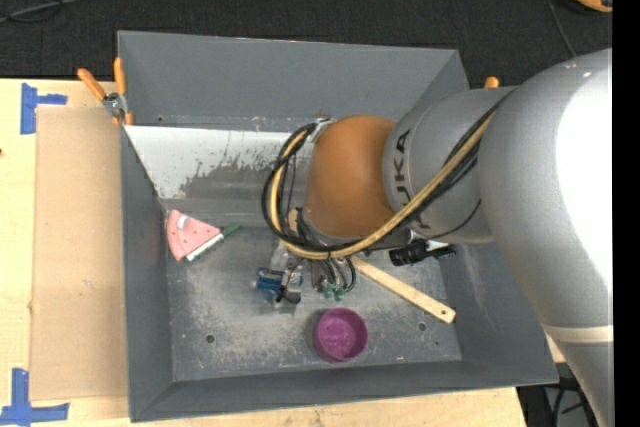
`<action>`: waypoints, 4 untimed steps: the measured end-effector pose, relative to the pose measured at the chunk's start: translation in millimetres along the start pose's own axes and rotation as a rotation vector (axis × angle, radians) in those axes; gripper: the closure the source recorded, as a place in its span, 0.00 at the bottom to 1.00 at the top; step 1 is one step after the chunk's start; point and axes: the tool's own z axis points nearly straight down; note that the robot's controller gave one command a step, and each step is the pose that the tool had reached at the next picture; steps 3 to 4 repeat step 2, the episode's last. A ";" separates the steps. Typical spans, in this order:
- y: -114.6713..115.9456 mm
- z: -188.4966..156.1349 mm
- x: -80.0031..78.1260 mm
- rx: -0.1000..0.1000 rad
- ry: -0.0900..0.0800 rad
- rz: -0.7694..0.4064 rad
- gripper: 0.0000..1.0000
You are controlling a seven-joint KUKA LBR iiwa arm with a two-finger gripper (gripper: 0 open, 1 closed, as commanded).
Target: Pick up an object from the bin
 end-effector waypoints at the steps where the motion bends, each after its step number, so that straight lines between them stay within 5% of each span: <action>1: -0.2 -5.4 0.3 0.000 0.001 0.001 1.00; 4: -0.3 -9.8 0.2 0.000 0.001 0.001 1.00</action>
Offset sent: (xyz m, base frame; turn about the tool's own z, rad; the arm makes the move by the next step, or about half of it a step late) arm -0.0003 -0.0002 0.0054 0.0004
